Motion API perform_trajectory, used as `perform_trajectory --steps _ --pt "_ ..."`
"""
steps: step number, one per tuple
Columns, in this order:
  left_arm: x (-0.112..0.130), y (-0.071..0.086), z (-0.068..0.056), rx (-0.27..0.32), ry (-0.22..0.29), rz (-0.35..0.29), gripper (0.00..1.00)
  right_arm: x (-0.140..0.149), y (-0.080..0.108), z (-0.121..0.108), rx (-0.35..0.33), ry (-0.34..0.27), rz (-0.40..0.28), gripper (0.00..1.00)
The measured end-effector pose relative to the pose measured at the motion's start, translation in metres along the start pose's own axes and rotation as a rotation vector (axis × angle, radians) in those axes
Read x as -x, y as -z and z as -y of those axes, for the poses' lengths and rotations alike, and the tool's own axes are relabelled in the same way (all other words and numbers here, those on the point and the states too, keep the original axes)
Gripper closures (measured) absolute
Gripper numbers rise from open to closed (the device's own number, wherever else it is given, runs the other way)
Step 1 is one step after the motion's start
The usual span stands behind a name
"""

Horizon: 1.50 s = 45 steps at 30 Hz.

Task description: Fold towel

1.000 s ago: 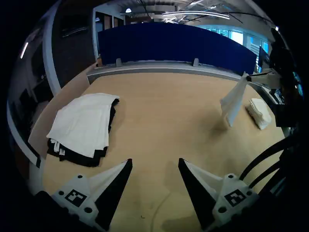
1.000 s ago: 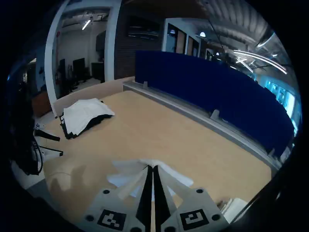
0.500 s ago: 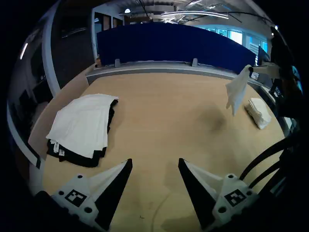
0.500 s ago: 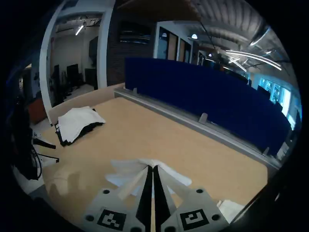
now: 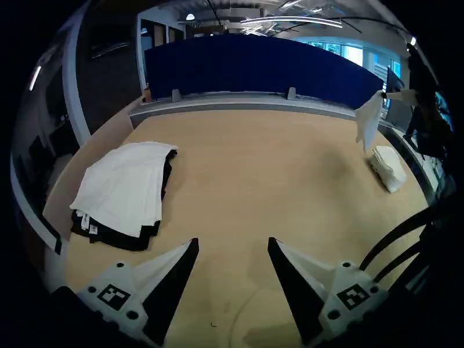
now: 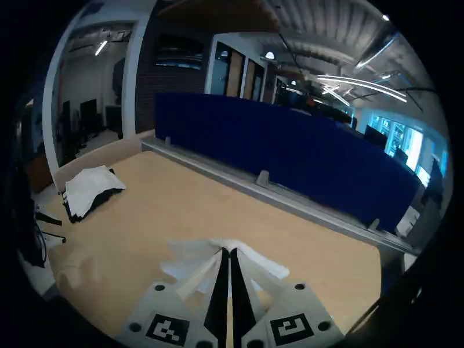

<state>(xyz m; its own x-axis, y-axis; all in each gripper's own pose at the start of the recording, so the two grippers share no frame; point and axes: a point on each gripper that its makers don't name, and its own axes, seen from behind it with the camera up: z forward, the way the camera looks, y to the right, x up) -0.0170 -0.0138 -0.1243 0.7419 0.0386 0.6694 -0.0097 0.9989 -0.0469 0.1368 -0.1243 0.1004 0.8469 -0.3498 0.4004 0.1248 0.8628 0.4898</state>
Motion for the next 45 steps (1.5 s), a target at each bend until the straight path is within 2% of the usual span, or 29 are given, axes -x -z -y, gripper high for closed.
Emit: perform_trajectory --steps 11,20,32,39,45 --pt "0.0 -0.001 -0.003 0.001 -0.006 0.001 0.12 0.007 0.006 -0.072 0.085 -0.004 0.017 0.98" --pt "0.0 -0.003 -0.007 0.003 -0.012 0.004 0.12 0.018 0.008 -0.112 0.134 0.017 0.047 0.98" --pt "-0.002 -0.002 -0.01 0.006 -0.021 0.001 0.12 0.038 0.006 -0.118 0.141 -0.004 0.074 0.98" --pt "-0.003 -0.003 -0.01 0.005 -0.027 0.001 0.12 0.06 0.025 -0.126 0.174 -0.04 0.092 0.98" --pt "-0.003 -0.002 -0.012 0.009 -0.035 0.0 0.12 0.09 0.047 -0.137 0.209 -0.086 0.113 0.98"
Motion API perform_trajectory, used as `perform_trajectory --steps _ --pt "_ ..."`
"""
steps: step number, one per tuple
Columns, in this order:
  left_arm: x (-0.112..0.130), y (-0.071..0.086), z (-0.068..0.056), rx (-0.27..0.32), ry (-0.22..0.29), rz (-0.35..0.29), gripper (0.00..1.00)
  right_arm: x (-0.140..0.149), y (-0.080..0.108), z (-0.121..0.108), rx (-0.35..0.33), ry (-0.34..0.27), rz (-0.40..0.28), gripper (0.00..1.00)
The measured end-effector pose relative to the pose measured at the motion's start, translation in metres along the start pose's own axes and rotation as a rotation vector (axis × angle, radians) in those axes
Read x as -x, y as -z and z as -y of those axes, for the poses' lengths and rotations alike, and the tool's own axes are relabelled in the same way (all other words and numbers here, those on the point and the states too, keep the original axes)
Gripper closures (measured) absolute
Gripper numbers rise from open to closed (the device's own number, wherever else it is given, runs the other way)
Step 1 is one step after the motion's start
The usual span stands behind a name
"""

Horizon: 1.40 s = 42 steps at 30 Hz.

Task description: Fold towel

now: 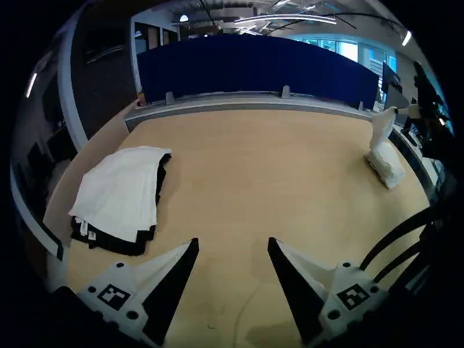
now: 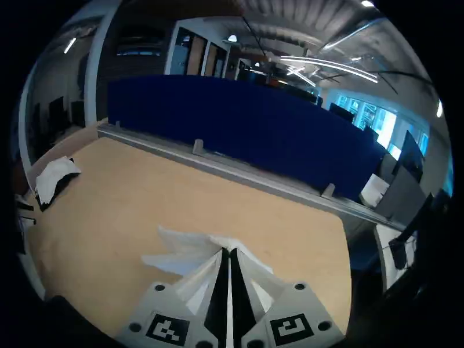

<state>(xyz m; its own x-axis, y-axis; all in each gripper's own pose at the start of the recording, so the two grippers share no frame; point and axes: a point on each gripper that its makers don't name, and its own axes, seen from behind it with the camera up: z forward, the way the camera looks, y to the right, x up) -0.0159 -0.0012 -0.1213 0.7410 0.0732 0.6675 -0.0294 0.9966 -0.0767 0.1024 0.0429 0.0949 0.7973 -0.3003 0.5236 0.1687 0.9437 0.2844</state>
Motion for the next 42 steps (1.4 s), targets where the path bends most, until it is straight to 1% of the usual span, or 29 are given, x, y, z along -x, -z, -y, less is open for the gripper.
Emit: perform_trajectory --steps 3,8,14,17,23,32,36,42 --pt "0.0 0.001 -0.001 0.001 -0.004 0.0 0.12 0.019 0.008 -0.006 0.012 -0.017 0.017 0.98" --pt "0.0 0.003 -0.003 0.002 -0.008 0.0 0.12 0.059 0.018 -0.016 0.041 -0.047 0.064 0.98" --pt "0.0 0.004 -0.004 0.004 -0.014 0.0 0.12 0.109 0.025 -0.024 0.076 -0.109 0.119 0.98" --pt "0.0 0.005 -0.006 0.006 -0.018 0.0 0.12 0.13 0.027 -0.028 0.095 -0.136 0.141 0.98" --pt "0.0 0.005 -0.01 0.01 -0.022 0.0 0.12 0.165 0.028 -0.034 0.123 -0.169 0.193 0.98" --pt "0.001 0.005 -0.014 0.013 -0.026 0.0 0.12 0.217 0.023 -0.032 0.142 -0.216 0.291 0.98" --pt "0.001 0.005 -0.014 0.011 -0.025 0.0 0.12 0.23 0.021 -0.028 0.147 -0.224 0.31 0.98" --pt "0.0 0.004 -0.013 0.006 -0.025 0.0 0.12 0.231 0.021 -0.028 0.153 -0.225 0.311 0.95"
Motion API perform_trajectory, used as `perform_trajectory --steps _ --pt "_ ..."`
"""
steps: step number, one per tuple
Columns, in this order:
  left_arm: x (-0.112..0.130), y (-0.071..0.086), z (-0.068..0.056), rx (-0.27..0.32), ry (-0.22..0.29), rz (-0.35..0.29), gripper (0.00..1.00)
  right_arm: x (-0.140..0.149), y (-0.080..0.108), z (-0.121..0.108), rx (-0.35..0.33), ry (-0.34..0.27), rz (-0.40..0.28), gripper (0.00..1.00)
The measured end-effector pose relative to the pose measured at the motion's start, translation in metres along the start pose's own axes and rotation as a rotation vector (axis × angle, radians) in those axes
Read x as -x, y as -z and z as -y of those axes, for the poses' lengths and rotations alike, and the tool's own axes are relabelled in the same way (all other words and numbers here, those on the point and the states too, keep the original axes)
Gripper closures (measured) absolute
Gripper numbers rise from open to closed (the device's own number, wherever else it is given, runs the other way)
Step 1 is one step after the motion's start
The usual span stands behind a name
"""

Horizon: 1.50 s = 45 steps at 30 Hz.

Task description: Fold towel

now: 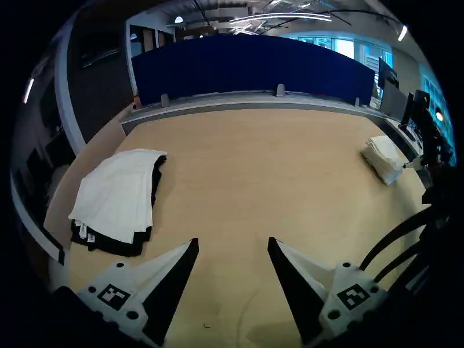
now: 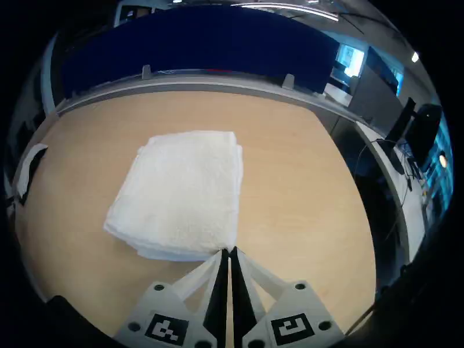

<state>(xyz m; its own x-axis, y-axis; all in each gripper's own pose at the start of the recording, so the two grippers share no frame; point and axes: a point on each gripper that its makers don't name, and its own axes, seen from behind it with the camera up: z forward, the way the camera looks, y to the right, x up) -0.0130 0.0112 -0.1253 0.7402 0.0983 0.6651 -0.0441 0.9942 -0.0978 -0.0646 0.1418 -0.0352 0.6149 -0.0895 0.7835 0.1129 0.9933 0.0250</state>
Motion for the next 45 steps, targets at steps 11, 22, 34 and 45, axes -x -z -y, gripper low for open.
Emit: perform_trajectory --steps 11,22,34,45 --pt "-0.003 -0.003 -0.001 0.002 0.001 -0.002 0.12 -0.005 0.014 -0.005 0.043 0.029 -0.041 0.34" --pt "-0.007 -0.002 -0.003 0.007 -0.001 -0.008 0.12 -0.02 0.027 -0.003 0.054 -0.009 -0.103 0.13" --pt "-0.007 0.003 0.0 -0.002 0.001 -0.012 0.12 -0.053 0.014 0.054 -0.056 -0.027 -0.167 0.0" --pt "-0.006 0.003 0.003 -0.006 0.004 -0.012 0.12 -0.052 -0.004 0.072 -0.071 -0.015 -0.153 0.0"
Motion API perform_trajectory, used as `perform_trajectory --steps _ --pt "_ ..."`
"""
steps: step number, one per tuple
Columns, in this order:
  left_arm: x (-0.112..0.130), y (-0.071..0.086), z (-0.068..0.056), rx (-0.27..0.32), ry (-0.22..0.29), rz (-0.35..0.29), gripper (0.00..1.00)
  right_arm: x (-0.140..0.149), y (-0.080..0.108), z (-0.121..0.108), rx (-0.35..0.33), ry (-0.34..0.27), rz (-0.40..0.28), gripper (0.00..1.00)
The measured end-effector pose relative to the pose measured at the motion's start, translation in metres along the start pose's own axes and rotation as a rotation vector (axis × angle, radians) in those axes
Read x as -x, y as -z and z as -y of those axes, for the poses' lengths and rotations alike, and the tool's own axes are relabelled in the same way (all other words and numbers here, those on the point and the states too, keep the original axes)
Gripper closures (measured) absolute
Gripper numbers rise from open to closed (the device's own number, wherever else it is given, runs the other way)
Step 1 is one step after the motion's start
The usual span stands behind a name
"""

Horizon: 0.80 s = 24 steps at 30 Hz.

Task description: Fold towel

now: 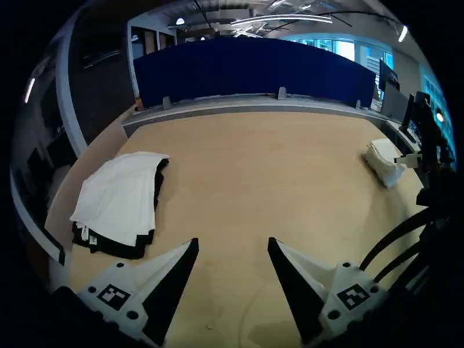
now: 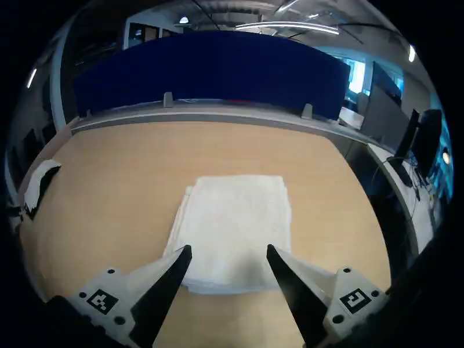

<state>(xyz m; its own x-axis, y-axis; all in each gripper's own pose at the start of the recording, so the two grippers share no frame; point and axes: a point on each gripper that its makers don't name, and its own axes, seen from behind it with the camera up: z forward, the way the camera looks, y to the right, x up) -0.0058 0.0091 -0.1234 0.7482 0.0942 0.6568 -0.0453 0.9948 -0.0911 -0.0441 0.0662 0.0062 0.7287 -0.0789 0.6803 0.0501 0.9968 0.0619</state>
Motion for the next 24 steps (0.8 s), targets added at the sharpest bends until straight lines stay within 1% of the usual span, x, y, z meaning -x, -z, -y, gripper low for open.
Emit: perform_trajectory --steps 10,14,18,21,24 --pt "0.0 -0.004 0.002 -0.003 -0.002 0.001 0.12 0.032 -0.013 0.003 0.001 0.01 0.052 0.0" --pt "-0.001 -0.004 0.003 -0.004 -0.004 0.001 0.12 0.036 -0.016 0.003 0.001 0.017 0.061 0.0" --pt "-0.002 -0.004 0.004 -0.004 -0.002 0.001 0.12 0.024 -0.012 0.004 -0.001 0.02 0.04 0.0" --pt "-0.003 -0.004 0.004 -0.004 0.0 0.001 0.12 0.006 -0.007 0.004 -0.002 0.023 0.009 0.0" --pt "-0.003 -0.004 0.005 -0.005 0.001 0.0 0.12 -0.013 -0.008 0.0 0.002 0.021 -0.018 0.0"
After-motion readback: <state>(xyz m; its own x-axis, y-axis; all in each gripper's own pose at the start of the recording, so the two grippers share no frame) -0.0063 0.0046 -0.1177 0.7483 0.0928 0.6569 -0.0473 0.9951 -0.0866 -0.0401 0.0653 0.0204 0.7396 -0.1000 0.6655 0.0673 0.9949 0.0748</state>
